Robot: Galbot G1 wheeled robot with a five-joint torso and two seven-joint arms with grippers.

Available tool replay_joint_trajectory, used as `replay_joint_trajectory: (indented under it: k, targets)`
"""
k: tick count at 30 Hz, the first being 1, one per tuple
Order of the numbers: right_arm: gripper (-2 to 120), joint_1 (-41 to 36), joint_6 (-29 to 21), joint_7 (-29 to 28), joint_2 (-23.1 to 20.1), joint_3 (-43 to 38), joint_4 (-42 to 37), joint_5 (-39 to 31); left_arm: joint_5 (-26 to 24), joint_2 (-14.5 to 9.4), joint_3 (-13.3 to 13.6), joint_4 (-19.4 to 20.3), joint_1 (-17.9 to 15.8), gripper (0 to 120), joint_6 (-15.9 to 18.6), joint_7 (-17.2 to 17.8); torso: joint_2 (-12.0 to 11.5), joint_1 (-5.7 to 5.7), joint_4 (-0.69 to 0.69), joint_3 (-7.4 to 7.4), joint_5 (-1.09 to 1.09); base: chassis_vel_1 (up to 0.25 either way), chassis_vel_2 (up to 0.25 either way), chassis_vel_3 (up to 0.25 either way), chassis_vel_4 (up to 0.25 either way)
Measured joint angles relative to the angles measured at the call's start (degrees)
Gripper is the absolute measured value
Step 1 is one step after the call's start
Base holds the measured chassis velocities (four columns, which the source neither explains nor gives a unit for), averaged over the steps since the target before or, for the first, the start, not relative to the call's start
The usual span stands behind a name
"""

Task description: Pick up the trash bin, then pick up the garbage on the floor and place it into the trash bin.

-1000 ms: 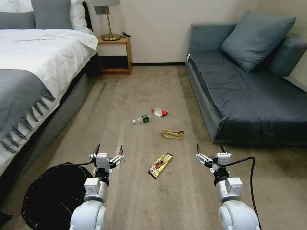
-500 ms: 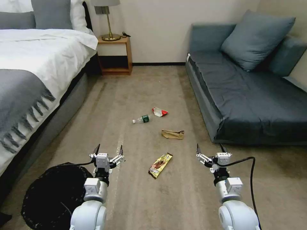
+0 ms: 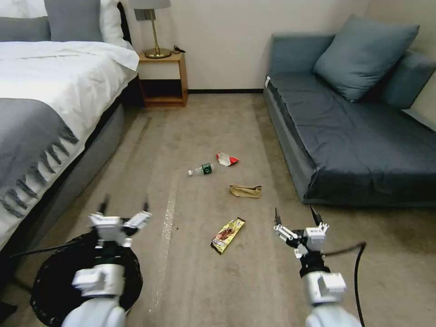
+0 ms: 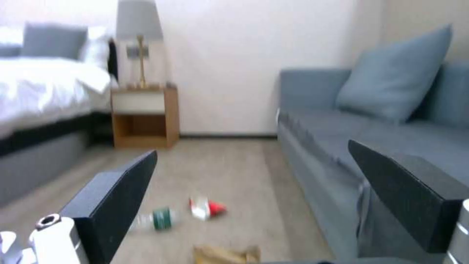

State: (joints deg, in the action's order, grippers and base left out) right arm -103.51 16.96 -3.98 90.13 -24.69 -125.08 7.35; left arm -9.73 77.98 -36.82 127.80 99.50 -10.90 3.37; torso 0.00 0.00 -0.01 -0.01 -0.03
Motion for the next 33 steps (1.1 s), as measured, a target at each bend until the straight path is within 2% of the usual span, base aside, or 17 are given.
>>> replay_joint_trajectory:
  k: [3,4,14,17,19,23,24,27,28,30,31,32,33]
  targets:
    - [100,-5.81,6.69,-1.60,1.63,2.73,-4.15,2.89,-0.02,-0.50,0.53,-0.30,0.95,100,0.35,-1.08,0.00,0.00,0.00,0.00,0.01,0.000,0.000,0.000,0.000]
    - [100,-6.58,7.12,-1.95,1.79,3.12,-4.70,2.83,-0.01,-0.66,0.68,-0.56,1.18,100,0.45,-1.34,0.00,0.00,-0.01,0.00,-0.01,0.000,0.000,0.000,0.000]
    - [100,-5.62,1.67,-3.56,0.83,3.57,-5.27,0.55,-0.05,-0.83,0.87,-1.56,1.72,100,0.74,-2.04,0.00,0.00,0.01,0.01,0.03,0.000,0.000,0.000,0.000]
    - [100,-5.37,0.37,-3.81,0.39,3.52,-5.19,0.20,-0.15,-1.00,0.19,-1.36,2.10,100,0.83,-2.04,0.00,0.00,0.01,0.01,0.02,0.000,0.000,0.000,0.000]
    - [100,-5.38,-2.18,-4.64,-0.23,3.58,-5.17,-0.39,-1.04,-1.86,-1.92,-0.66,2.73,100,1.23,-1.77,0.00,0.00,0.01,0.01,0.02,0.000,0.000,0.000,0.000]
    - [100,-5.39,-4.66,-5.21,-0.65,3.64,-5.22,-1.44,-2.10,-3.28,-3.56,0.05,3.58,100,2.85,-1.18,0.00,0.00,0.01,0.01,0.03,0.000,0.000,0.000,0.000]
    - [100,-5.28,-5.62,-5.49,-0.84,3.64,-5.22,-2.01,-3.26,-4.21,-3.98,0.32,4.18,100,3.45,-1.06,0.00,0.00,0.01,0.01,0.02,0.000,0.000,0.000,0.000]
    - [100,-4.08,-7.32,-6.64,-1.45,3.13,-4.05,-3.41,-12.88,-8.71,-7.49,1.57,7.56,100,7.54,-0.92,0.00,0.00,0.01,0.01,0.03,0.000,0.000,0.000,0.000]
    - [100,-4.08,-7.32,-6.64,-1.45,3.13,-4.05,-3.41,-12.88,-8.71,-7.49,1.57,7.56,100,7.54,-0.92,0.00,0.00,0.01,0.01,0.03,0.000,0.000,0.000,0.000]
    - [100,-3.16,-7.90,-7.12,-1.68,2.95,-3.19,-4.30,-20.02,-11.21,-13.11,1.40,8.68,100,11.92,-1.35,0.00,0.00,0.01,0.01,0.02,0.000,0.000,0.000,0.000]
    - [100,-2.78,-8.03,-7.28,-1.72,2.89,-2.82,-4.51,-21.92,-12.07,-15.19,0.90,8.77,100,13.60,-1.68,0.00,0.00,0.02,0.01,0.03,0.000,0.000,0.000,0.000]
    - [100,-2.78,-8.03,-7.28,-1.72,2.89,-2.82,-4.51,-21.92,-12.07,-15.19,0.90,8.77,100,13.60,-1.68,0.00,0.00,0.02,0.01,0.03,0.000,0.000,0.000,0.000]
    - [100,-2.32,-8.14,-7.48,-1.84,2.86,-2.23,-4.80,-24.44,-13.56,-18.68,-0.48,8.65,100,16.50,-2.27,0.00,0.00,0.01,0.01,0.00,0.000,0.000,0.000,0.000]
